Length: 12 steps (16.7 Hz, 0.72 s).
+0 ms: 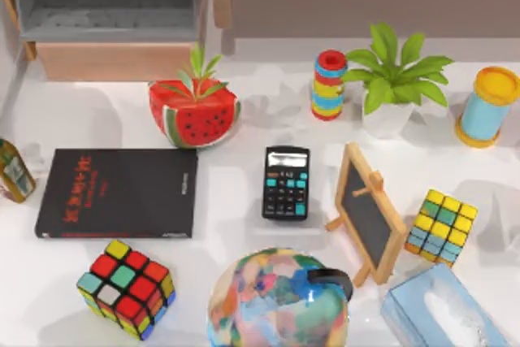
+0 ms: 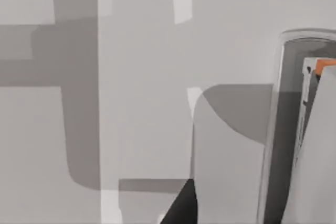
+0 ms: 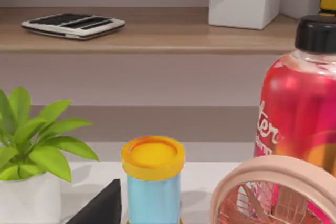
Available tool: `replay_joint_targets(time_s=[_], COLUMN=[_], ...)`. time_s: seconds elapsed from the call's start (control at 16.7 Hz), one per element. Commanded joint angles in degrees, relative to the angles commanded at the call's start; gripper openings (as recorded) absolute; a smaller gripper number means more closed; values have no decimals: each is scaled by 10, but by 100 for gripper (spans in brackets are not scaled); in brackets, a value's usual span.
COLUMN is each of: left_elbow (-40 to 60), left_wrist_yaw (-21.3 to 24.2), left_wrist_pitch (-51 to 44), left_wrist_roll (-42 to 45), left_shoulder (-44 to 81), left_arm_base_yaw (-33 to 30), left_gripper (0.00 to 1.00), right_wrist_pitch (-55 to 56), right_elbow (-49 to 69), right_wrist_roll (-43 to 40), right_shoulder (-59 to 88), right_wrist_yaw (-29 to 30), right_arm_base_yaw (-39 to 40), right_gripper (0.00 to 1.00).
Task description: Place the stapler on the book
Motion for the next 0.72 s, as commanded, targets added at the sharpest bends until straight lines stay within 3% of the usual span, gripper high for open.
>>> replay_joint_targets(time_s=[0.3, 0.72], left_elbow=[0, 0], left_wrist_yaw=[0, 0], left_wrist_pitch=[0, 0], left_wrist_roll=[0, 0], left_shoulder=[0, 0], left_arm_base_yaw=[0, 0], left_gripper=[2, 0], right_wrist_pitch=[0, 0], right_elbow=[0, 0], right_wrist_roll=[0, 0], right_shoulder=[0, 0], right_wrist_yaw=[0, 0], right_arm_base_yaw=[0, 0], right_gripper=[100, 100])
